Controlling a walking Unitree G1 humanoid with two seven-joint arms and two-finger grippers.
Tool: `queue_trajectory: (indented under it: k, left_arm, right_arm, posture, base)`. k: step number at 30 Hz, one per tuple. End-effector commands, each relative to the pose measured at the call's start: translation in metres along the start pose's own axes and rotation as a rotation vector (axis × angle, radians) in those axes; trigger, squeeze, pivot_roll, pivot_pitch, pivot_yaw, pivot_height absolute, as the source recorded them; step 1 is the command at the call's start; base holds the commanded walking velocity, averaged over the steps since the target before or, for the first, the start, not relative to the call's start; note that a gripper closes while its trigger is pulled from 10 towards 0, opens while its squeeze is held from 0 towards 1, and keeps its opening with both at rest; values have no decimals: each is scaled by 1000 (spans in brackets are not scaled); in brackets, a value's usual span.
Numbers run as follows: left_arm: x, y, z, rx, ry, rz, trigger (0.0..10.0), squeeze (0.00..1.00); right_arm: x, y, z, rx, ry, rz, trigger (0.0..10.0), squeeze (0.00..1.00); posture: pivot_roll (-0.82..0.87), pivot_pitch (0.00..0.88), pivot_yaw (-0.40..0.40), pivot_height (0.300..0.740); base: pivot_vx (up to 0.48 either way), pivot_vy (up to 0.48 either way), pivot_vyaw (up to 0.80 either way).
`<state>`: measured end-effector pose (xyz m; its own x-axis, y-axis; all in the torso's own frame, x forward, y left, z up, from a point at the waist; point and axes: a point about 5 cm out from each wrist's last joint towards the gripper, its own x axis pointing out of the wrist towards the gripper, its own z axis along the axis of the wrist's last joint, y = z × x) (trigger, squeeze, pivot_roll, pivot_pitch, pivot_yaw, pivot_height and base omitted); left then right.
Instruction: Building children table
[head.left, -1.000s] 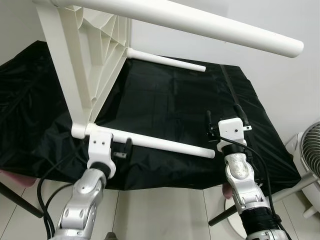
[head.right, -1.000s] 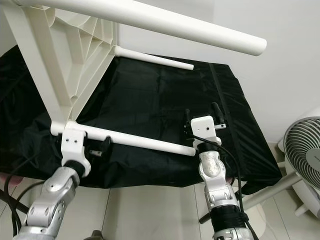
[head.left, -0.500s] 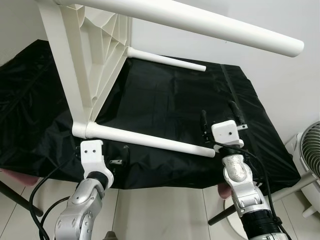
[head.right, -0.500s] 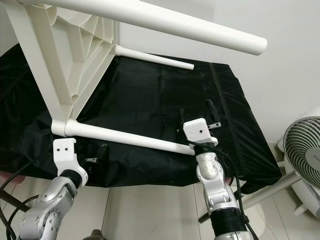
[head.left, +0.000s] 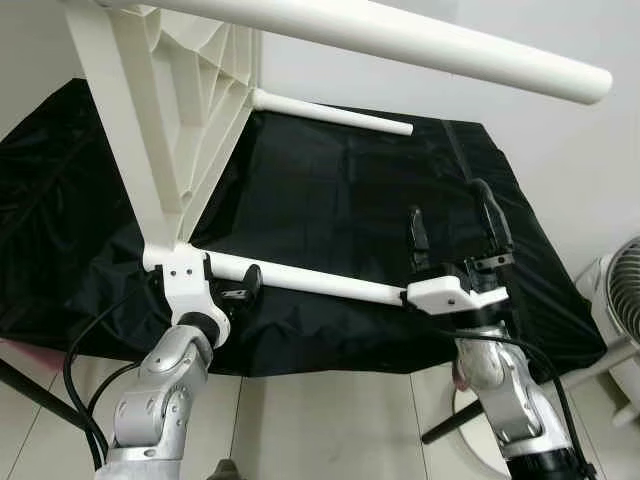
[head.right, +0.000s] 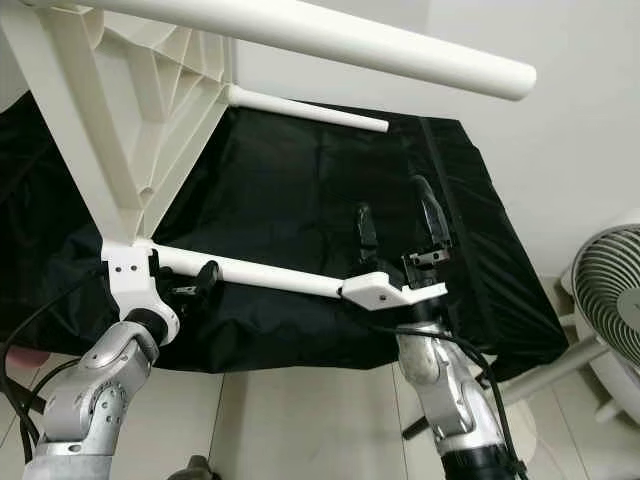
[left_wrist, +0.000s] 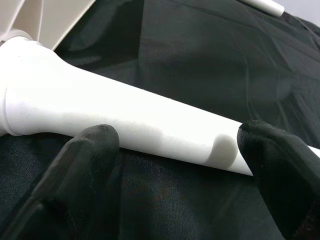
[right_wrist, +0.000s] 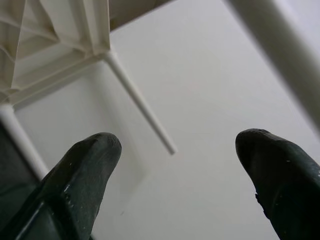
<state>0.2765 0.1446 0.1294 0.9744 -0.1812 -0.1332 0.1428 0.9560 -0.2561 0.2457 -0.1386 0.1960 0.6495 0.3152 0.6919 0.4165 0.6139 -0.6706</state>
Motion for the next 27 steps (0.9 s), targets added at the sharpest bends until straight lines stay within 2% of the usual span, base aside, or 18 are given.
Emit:
queue_trajectory:
  k: [1, 5, 6, 8, 9, 12, 15, 17, 20, 22, 23, 24, 27]
  left_arm:
    - [6, 0, 1, -7, 17, -19, 10000, 0]
    - [9, 1, 3, 0, 15, -24, 10000, 0]
    - [10, 1, 4, 3, 14, -26, 10000, 0]
    - [11, 0, 5, 5, 12, -29, 10000, 0]
    - [10, -1, 5, 12, 11, -36, 10000, 0]
    - [9, -1, 4, 13, 11, -36, 10000, 0]
    - [9, -1, 3, 16, 14, -36, 10000, 0]
    - [9, -1, 2, 20, 18, -39, 10000, 0]
    - [9, -1, 2, 20, 18, -39, 10000, 0]
    - [10, -1, 2, 25, 18, -41, 10000, 0]
    - [10, -1, 2, 25, 18, -41, 10000, 0]
    - [11, -2, 4, 27, 11, -40, 10000, 0]
    - [11, -2, 4, 29, 9, -39, 10000, 0]
  right_arm:
    - [10, -5, 9, -44, -66, -29, 10000, 0]
    - [22, -11, 16, -47, -110, -67, 10000, 0]
    - [28, -14, 20, -16, -126, -74, 10000, 0]
    - [38, -13, 26, 150, -139, -29, 10000, 0]
    - [44, -3, 30, 310, -134, 110, 10000, 0]
    - [45, -4, 34, 323, -165, 130, 10000, 0]
    - [46, -8, 37, 279, -202, 117, 10000, 0]
    - [54, -21, 40, 159, -271, 47, 10000, 0]
    - [54, -21, 40, 159, -271, 47, 10000, 0]
    - [64, -32, 36, 94, -295, -21, 10000, 0]
    - [64, -32, 36, 94, -295, -21, 10000, 0]
    - [75, -41, 33, 35, -313, -78, 10000, 0]
    - [79, -44, 33, 21, -319, -101, 10000, 0]
  posture:
    - [91, 47, -17, 740]
    - [92, 47, -12, 740]
    - [92, 46, -11, 740]
    - [95, 44, -13, 740]
    - [95, 43, -13, 740]
    - [96, 43, -14, 740]
    - [96, 44, -13, 740]
    - [98, 39, -15, 740]
    - [98, 39, -15, 740]
    - [100, 35, -18, 740]
    - [100, 35, -18, 740]
    - [108, 29, -24, 740]
    - [110, 27, -26, 740]
  base:
    - [0, 0, 0]
    - [0, 0, 0]
    - [0, 0, 0]
    - [0, 0, 0]
    - [0, 0, 0]
    - [0, 0, 0]
    - [0, 0, 0]
    - [0, 0, 0]
    - [0, 0, 0]
    - [0, 0, 0]
    - [0, 0, 0]
    - [0, 0, 0]
    - [0, 0, 0]
